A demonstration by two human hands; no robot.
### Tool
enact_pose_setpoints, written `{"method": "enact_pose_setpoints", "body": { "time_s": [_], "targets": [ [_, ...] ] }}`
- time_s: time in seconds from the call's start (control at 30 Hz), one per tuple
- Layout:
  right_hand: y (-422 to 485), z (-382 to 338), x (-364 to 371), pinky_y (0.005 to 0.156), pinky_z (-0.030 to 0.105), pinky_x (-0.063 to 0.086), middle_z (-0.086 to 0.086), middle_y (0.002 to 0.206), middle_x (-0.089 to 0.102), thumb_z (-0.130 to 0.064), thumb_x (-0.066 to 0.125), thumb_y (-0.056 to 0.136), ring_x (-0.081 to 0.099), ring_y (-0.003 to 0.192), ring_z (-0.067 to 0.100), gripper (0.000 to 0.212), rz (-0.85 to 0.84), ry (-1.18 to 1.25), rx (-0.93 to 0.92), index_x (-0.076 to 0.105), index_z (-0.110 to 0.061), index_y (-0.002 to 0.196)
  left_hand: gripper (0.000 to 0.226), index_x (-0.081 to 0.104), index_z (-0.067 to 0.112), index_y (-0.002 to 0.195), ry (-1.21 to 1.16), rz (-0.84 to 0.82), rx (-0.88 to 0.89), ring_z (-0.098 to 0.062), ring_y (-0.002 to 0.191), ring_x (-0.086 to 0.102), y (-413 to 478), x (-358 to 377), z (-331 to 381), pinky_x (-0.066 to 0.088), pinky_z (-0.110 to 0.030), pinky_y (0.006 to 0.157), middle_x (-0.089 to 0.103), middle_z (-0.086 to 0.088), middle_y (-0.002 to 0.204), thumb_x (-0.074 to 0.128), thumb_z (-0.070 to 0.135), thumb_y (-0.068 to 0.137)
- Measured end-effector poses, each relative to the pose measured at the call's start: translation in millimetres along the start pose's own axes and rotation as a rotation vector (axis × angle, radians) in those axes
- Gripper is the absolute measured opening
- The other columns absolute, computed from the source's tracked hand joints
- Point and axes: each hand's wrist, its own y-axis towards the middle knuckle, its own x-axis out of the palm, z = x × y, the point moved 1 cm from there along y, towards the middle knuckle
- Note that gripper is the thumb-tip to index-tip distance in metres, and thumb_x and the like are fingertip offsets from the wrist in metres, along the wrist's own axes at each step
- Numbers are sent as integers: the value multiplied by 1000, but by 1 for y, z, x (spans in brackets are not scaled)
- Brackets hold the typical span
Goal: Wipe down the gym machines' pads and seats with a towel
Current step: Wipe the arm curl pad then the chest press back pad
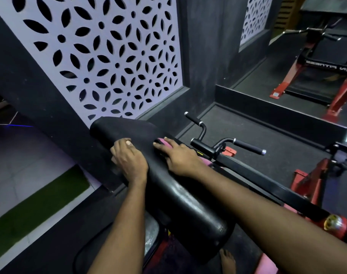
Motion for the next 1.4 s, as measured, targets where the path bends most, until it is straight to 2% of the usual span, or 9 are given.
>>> {"method": "enact_pose_setpoints", "body": {
  "time_s": [0.17, 0.4, 0.57, 0.67, 0.77, 0.9, 1.13, 1.23, 1.4],
  "targets": [
    [30, 6, -3, 107, 43, 39, -12, 164, 30, -36, 41, 101, 46, 139, 30, 53, -67, 40, 41, 35, -55, 150, 24, 64, 9, 103, 20, -19, -12, -29, 114, 47, 2, -1, 2, 32, -43, 96, 60, -8, 115, 41, 14, 98],
    [-113, 6, -22, 102, 41, 43, -10, 155, 46, -32, 46, 94, 52, 134, 26, 55, 13, -36, 201, 45, -53, 145, 28, 66, 1, 109, 201, -163, 70, -37, 115, 50, -13, -13, 21, 39, -51, 94, 62, -17, 119, 42, 14, 99],
    [-207, -17, 3, 92, 43, 47, -15, 160, 31, -31, 48, 96, 48, 124, 27, 60, 357, 82, 446, 34, -51, 150, 23, 70, 4, 102, 81, -341, 282, -35, 107, 55, -66, -15, 62, 40, -45, 92, 67, -16, 109, 48, 8, 97],
    [-220, -21, 30, 97, 43, 46, -25, 165, 15, -37, 48, 102, 33, 137, 16, 58, 619, 310, 523, 27, -60, 150, 25, 70, 3, 101, 258, -477, 443, -39, 100, 59, -81, -11, 71, 42, -46, 89, 67, -18, 107, 47, 12, 99],
    [-207, 15, 43, 104, 38, 44, -24, 162, 29, -42, 49, 103, 41, 137, 16, 46, 785, 533, 619, 40, -61, 144, 27, 69, -1, 96, 409, -514, 518, -42, 96, 60, -81, -9, 69, 42, -46, 88, 69, -22, 102, 46, 15, 98],
    [-192, 51, 45, 97, 44, 52, -25, 151, 43, -35, 53, 99, 57, 124, 18, 45, 824, 770, 794, 50, -61, 136, 31, 69, -2, 98, 495, -542, 518, -41, 98, 60, -85, -7, 73, 43, -47, 91, 69, -23, 103, 45, 16, 98],
    [-208, 16, 56, 101, 37, 41, -29, 157, 33, -33, 52, 103, 41, 125, 9, 45, 868, 631, 687, 48, -58, 140, 34, 70, -1, 98, 556, -557, 526, -40, 99, 59, -85, -5, 72, 43, -46, 93, 70, -21, 103, 43, 20, 98],
    [-187, 54, 57, 92, 31, 38, -22, 153, 40, -23, 53, 101, 45, 123, 14, 51, 857, 708, 791, 50, -54, 141, 34, 70, 0, 99, 575, -559, 531, -38, 99, 59, -86, -5, 72, 43, -46, 94, 70, -20, 103, 43, 21, 99],
    [-162, 108, 57, 98, 41, 47, -12, 137, 53, -25, 52, 98, 54, 119, 25, 50, 807, 868, 920, 52, -51, 140, 35, 70, 2, 101, 596, -568, 523, -37, 101, 59, -87, -5, 76, 42, -46, 96, 70, -18, 105, 42, 23, 99]
  ]
}}
